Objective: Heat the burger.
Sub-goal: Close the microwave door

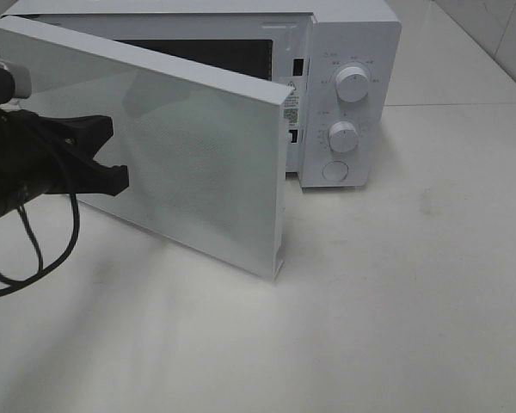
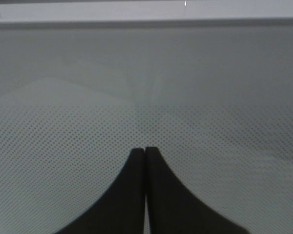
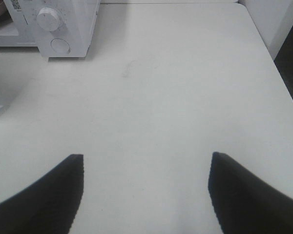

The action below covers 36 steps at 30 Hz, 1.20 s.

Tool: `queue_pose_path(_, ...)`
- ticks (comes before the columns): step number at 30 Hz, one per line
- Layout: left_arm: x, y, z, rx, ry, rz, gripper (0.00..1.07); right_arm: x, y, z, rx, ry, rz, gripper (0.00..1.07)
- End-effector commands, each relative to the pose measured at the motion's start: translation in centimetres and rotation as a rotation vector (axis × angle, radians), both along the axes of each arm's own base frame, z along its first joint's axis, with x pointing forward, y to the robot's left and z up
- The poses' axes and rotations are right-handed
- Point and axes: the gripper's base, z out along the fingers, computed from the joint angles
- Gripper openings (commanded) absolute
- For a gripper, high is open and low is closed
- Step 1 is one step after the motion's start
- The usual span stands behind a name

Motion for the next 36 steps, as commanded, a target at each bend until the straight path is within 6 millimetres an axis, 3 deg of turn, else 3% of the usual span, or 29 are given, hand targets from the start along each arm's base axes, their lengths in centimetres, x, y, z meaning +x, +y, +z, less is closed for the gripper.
queue_pose_path(1,0.8,-0.8,0.6,-0.049,-0.025,0.023,0.0,-0.4,0.0,0.0,0.005,-0.031,-0.006,0.71)
queue_pose_path(22,6.5,-8.1,0.8,-0.194,-0.059,0.091,0.0,-0.4,0.0,0.0,0.005,-0.031,-0.003,0.71)
queue_pose_path(36,10.3,-10.2,0.4,-0.214,-0.05,0.175,0.0,-0.4,0.0,0.0,0.005,-0.031,-0.003,0.71)
